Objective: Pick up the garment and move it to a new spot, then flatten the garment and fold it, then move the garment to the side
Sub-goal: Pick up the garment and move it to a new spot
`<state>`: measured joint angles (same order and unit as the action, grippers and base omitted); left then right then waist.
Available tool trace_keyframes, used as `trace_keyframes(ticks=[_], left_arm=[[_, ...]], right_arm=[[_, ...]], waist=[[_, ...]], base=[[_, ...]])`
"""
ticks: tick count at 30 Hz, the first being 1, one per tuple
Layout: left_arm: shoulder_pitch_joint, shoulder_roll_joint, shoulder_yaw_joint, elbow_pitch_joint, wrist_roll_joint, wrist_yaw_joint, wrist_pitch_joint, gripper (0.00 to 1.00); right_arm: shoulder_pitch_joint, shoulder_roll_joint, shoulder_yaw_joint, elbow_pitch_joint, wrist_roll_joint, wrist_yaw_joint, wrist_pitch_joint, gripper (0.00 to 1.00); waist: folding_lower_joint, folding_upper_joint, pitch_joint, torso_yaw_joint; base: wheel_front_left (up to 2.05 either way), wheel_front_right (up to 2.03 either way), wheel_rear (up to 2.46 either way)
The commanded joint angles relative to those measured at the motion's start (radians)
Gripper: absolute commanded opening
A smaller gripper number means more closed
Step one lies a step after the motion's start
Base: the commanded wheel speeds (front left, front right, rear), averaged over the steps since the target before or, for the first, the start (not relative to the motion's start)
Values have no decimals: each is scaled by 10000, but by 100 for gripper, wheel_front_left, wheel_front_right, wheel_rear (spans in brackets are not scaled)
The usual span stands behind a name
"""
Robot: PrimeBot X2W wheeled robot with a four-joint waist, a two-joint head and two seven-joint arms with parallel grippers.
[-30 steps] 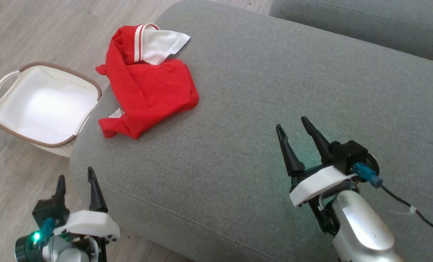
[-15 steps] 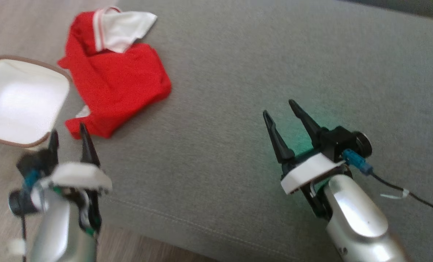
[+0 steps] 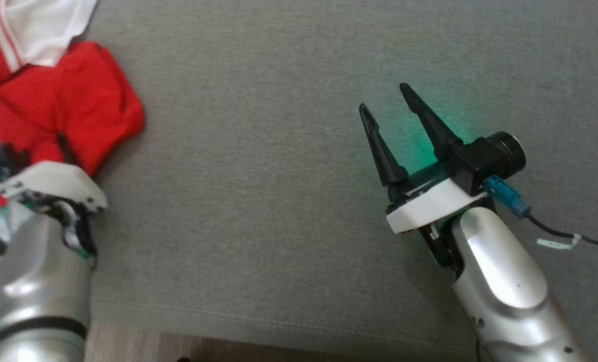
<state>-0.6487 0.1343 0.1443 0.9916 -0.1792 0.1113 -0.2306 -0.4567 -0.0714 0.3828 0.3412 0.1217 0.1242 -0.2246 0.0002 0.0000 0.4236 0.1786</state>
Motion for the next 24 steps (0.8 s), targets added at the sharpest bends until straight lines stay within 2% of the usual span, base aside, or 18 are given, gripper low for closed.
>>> trace_keyframes(ticks=[1, 2, 3, 4, 10, 13, 16, 20, 24], left_arm=[[-400, 610, 290, 319, -33, 68, 126, 100], [-501, 657, 291, 550, -44, 75, 103, 99], [-587, 693, 257, 739, -38, 24, 62, 37], [-644, 725, 268, 879, -59, 15, -8, 0], [-902, 1054, 220, 1034, -58, -276, -279, 0], [-1044, 1191, 153, 673, 12, -452, -301, 0], [-1167, 1298, 9, -296, 207, -681, -307, 0], [-1258, 1133, -374, -1566, 589, -866, -309, 0], [-1241, 703, -898, -2536, 927, -995, -310, 0]], right_arm=[[-106, 157, 146, -416, -38, 65, 47, 100], [-102, 154, 124, -432, -42, 65, 54, 100], [-92, 154, 87, -444, -34, 65, 54, 100], [-79, 155, 63, -448, -27, 65, 48, 100], [13, 170, -91, -320, 63, 65, -33, 100], [23, 180, -139, -245, 119, 65, -83, 100], [40, 194, -161, -102, 236, 65, -165, 100], [136, 206, -147, 76, 493, 65, -271, 100], [272, 209, -89, 143, 812, 65, -333, 100]], waist=[[-2, 0, 232, -330], [-2, 0, 231, -384], [-2, 0, 221, -422], [-2, 0, 183, -454], [-2, 0, -197, -574], [-2, 0, -349, -620], [-2, 0, -596, -769], [-2, 0, -970, -1141], [-2, 0, -1254, -1743]], base=[[0, 0, 0], [0, 0, 0], [0, 0, 0], [0, 0, 0], [0, 0, 0], [0, 0, 0], [0, 0, 0], [0, 0, 0], [0, 0, 0]])
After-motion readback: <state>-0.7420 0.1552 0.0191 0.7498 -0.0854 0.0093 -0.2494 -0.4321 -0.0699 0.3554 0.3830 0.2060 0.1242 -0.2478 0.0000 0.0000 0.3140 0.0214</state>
